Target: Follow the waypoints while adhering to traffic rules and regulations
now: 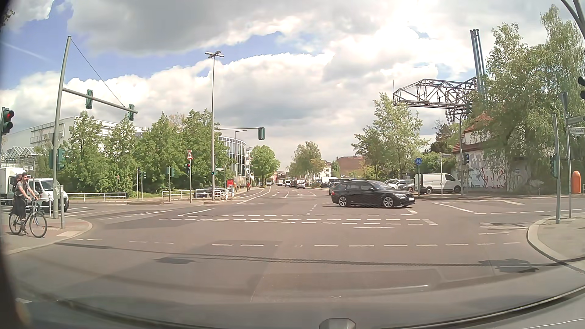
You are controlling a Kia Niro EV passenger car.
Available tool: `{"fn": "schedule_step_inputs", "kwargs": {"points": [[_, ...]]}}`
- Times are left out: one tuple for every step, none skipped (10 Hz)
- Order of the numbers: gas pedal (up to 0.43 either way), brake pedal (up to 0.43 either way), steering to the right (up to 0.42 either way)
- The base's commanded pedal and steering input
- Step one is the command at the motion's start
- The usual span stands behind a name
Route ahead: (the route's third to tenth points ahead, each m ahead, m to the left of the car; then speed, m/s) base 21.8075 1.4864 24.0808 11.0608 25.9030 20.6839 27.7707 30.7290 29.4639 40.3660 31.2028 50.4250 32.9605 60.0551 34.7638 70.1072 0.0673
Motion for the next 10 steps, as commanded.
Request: {"fn": "schedule_step_inputs", "kwargs": {"points": [[0.000, 0.244, 0.003], [0.000, 0.250, 0.003], [0.000, 0.262, 0.003], [0.000, 0.268, 0.003], [0.000, 0.268, 0.003], [0.000, 0.274, 0.003], [0.000, 0.274, 0.003], [0.000, 0.274, 0.003], [0.000, 0.274, 0.003], [0.000, 0.274, 0.003]]}}
